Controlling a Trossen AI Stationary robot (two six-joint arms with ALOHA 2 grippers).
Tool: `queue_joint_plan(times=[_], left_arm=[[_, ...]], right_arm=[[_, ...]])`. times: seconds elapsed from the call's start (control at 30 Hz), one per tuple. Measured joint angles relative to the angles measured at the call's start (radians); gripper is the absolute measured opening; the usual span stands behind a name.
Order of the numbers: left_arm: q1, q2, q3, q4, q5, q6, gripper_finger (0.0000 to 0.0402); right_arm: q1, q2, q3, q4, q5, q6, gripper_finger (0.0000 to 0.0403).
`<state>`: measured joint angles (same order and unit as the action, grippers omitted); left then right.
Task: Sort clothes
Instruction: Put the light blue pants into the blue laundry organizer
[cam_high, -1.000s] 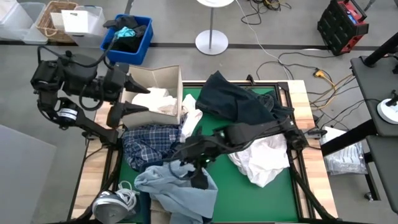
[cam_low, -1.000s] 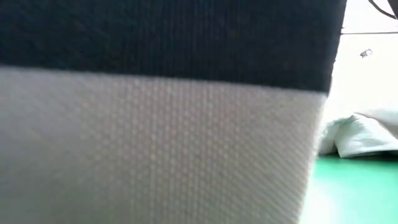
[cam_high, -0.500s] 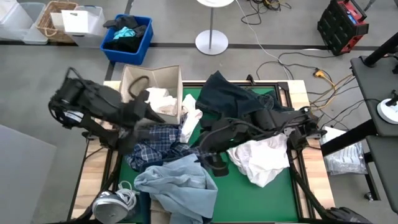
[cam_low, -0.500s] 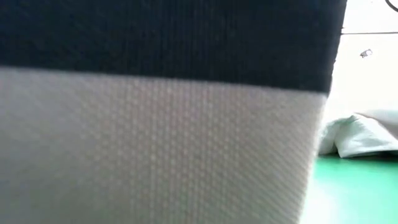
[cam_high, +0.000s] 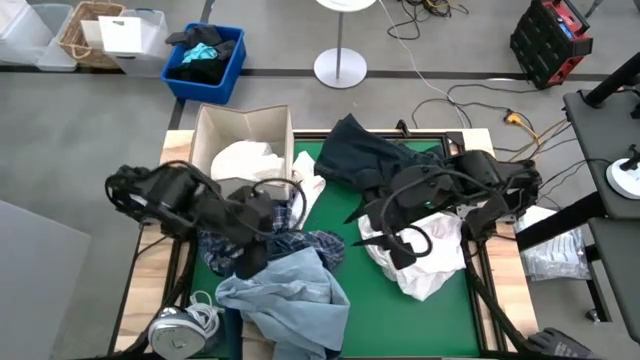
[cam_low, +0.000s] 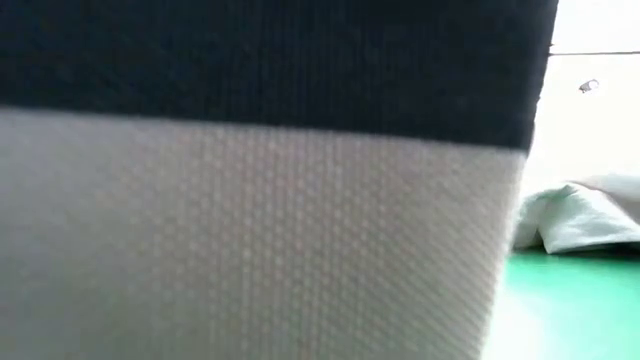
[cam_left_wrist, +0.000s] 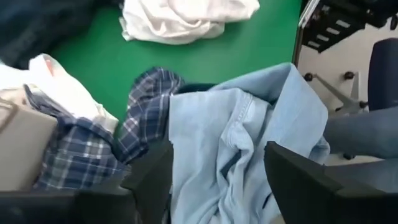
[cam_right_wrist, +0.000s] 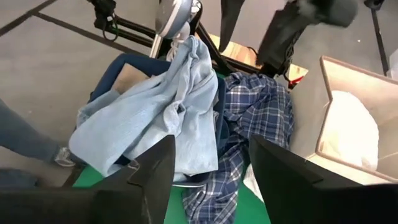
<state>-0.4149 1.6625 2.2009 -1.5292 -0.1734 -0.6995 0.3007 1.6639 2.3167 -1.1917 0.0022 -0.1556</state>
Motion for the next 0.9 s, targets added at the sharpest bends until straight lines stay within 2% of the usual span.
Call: queue_joint_plan(times=[0.13,0.2,0.3,0.33,0.5,0.7,0.9], left_arm=[[-0.013,0.042,0.000,0.002,0.032,-0.006,0.0169],[-0.015,0.069,-0.001,0.002,0.106,-0.006,0.0124],[-0.031,0.106,0.002,0.000,0.202,-0.001,0.0034],[-0.041,0.117,0.003,0.002,0.218,0.001,0.0018],[-0.105,0.166,0.002,0.001,0.179,0.004,0.0003],[-0.144,0.206,0.002,-0.006,0.132,-0.087,0.0000],[-0.159,0.242,0.004,0.003,0.132,-0.131,0.0000]], right_arm=[[0.000,-0.046,-0.048,0.007,-0.001,-0.002,0.0173],[0.000,-0.070,-0.088,0.017,-0.001,-0.002,0.0157],[0.000,-0.104,-0.153,0.047,0.000,-0.002,0.0130],[0.000,-0.118,-0.176,0.056,0.000,0.000,0.0120],[0.000,-0.216,-0.301,0.098,0.000,0.015,0.0068],[0.000,-0.358,-0.482,0.210,0.000,0.026,0.0017],[0.000,-0.473,-0.662,0.365,0.003,0.072,0.0012]])
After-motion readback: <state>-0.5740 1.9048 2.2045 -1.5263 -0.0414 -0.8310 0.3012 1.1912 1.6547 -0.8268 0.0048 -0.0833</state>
